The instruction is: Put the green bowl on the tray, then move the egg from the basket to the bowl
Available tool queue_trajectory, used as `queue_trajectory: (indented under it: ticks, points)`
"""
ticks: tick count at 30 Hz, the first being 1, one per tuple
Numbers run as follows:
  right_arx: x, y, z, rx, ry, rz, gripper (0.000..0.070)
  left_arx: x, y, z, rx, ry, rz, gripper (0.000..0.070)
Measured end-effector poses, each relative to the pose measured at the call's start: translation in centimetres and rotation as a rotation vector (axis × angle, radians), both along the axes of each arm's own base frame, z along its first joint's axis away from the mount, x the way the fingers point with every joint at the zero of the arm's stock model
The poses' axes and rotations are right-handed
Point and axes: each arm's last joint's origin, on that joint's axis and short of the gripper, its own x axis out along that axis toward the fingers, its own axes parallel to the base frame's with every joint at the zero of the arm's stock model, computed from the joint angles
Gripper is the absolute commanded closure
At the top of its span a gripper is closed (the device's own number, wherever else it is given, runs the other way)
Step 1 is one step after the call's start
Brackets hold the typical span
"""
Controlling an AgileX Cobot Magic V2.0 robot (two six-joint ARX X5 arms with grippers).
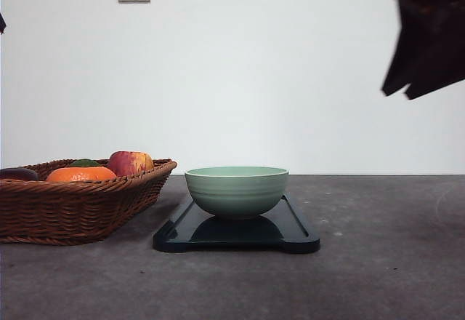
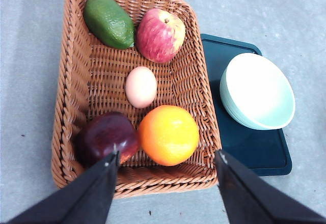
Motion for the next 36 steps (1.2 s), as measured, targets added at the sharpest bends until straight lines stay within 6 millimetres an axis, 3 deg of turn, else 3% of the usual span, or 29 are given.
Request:
queue_trajectory:
  ticks: [7, 12, 28, 36]
  points:
    - [-2.9, -1.5, -0.1, -0.011, 0.008, -0.052, 0.0488, -0.1, -0.9, -0.2, 0.002, 0.037, -0.056, 0.0318]
    - [-3.4, -1.8, 0.2, -0.004, -0.006, -0.053, 0.0488, 1.5, -2.2, 0.4, 0.013, 0.094, -0.122, 0.0318]
    - [-3.5, -1.8, 0.2, 0.01, -0.002, -0.064, 0.0488, 12.7, -5.5, -0.2, 0.222, 0.272, -0.155, 0.0307]
    - [-3.5, -1.8, 0.2, 0.034, 0.012, -0.084, 0.0488, 16.6, -6.3, -3.6, 0.274, 0.352, -0.169, 0.0305]
